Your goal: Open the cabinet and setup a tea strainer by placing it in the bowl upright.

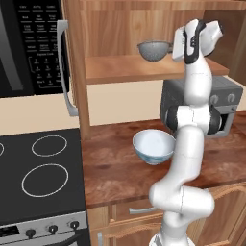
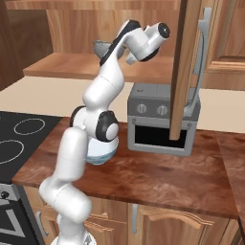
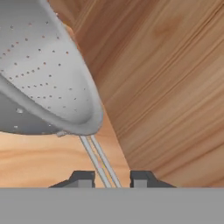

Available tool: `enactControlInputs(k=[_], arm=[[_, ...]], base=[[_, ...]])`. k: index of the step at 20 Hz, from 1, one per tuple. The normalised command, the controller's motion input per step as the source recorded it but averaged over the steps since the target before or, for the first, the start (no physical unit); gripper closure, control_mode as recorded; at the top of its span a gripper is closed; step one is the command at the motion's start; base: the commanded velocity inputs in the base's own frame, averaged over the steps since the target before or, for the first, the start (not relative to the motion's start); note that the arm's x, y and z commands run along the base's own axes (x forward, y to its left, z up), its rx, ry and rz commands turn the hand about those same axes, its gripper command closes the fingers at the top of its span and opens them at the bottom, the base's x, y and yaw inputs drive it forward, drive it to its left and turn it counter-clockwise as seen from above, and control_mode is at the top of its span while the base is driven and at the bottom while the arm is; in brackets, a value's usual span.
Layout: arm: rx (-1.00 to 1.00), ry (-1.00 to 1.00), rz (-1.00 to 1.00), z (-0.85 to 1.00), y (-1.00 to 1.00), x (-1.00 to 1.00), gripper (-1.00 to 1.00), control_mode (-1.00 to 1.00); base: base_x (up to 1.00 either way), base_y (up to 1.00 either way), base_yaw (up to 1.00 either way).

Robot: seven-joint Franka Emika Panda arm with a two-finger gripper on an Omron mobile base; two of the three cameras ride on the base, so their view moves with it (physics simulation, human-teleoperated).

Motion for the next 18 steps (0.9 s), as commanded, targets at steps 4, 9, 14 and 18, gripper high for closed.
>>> enactControlInputs(k=[4,9,14,18], arm=[[-0.01,-0.07,-0.04,0.14,0.16,-0.39,1.0,-1.0],[-0.01,-0.12,-0.07,0.12,0.29,-0.63,1.0,-1.0],[0.0,-0.09,-0.14,0.0,0.21,-0.7,1.0,-1.0],[0.0,-0.09,-0.14,0.0,0.21,-0.64,1.0,-1.0]], base=[[0.0,0.0,0.0],[0.0,0.0,0.0],[0.0,0.0,0.0],[0.0,0.0,0.0]])
